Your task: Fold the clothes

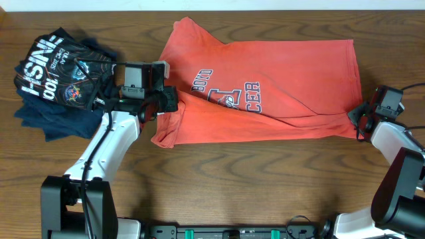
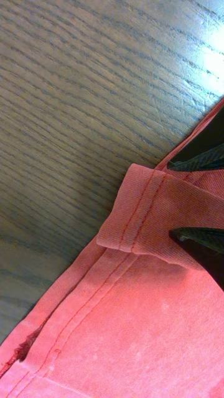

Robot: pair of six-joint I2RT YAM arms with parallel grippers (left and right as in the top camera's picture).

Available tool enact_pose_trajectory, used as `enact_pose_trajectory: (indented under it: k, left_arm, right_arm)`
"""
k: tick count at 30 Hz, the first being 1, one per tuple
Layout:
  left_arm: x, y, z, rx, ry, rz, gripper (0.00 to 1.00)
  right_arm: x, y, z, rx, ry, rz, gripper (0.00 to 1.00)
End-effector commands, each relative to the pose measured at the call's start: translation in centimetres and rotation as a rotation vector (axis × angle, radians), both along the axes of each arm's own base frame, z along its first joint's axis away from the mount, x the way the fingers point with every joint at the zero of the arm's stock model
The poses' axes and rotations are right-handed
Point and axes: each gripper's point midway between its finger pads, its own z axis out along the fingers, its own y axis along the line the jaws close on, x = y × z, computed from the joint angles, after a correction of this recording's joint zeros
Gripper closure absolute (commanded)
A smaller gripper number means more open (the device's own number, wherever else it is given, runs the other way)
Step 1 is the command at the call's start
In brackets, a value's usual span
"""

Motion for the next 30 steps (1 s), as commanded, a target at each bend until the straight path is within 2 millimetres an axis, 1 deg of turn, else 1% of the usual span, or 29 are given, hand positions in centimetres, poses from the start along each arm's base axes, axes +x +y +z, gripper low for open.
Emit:
enact_pose_trajectory:
  k: [1,5,9,11,12,14,22,25,30]
  left_arm:
    - [0.0,0.2,-0.5,0.019,0.006,-0.003,0.94]
    - [0.0,0.2,-0.5,0.019,0.006,-0.003,0.94]
    - [0.0,0.2,-0.5,0.019,0.006,-0.003,0.94]
    - [0.0,0.2,-0.5,0.019,0.006,-0.003,0.94]
    - [0.0,0.2,-0.5,0.019,0.007,-0.003,0.94]
    - [-0.1,0.2,-0.5,0.019,0.008,-0.003,0.94]
    - [-0.1,0.2,-0.5,0.019,0.011,-0.003,0.94]
    - [-0.1,0.2,-0.5,0.019,0.011,-0.002,0.94]
    - [-0.1,0.2,-0.5,0.019,0.011,-0.002,0.94]
  right_arm:
    - [-0.6,0.1,-1.3,0.019,0.030,-0.016,0.71]
    - [-0.8,0.2,-2.6,0.029,0.056,-0.016,0.71]
    - [-0.7,0.1,-2.7,0.028,0.055,-0.016,0.75]
    - [-0.7,0.1,-2.7,0.028,0.054,-0.017,0.83]
    - [-0.7,0.1,-2.7,0.028,0.053,-0.016,0.90]
    - [-0.7,0.1,-2.7,0.028,0.054,-0.016,0.99]
    - [-0.6,0.0,-2.2,0.024,0.046,-0.017,0.99]
    - [-0.8,-0.3,-1.4,0.020,0.036,-0.026,0.99]
    - [-1.0,-0.9,0.5,0.000,0.003,-0.033,0.99]
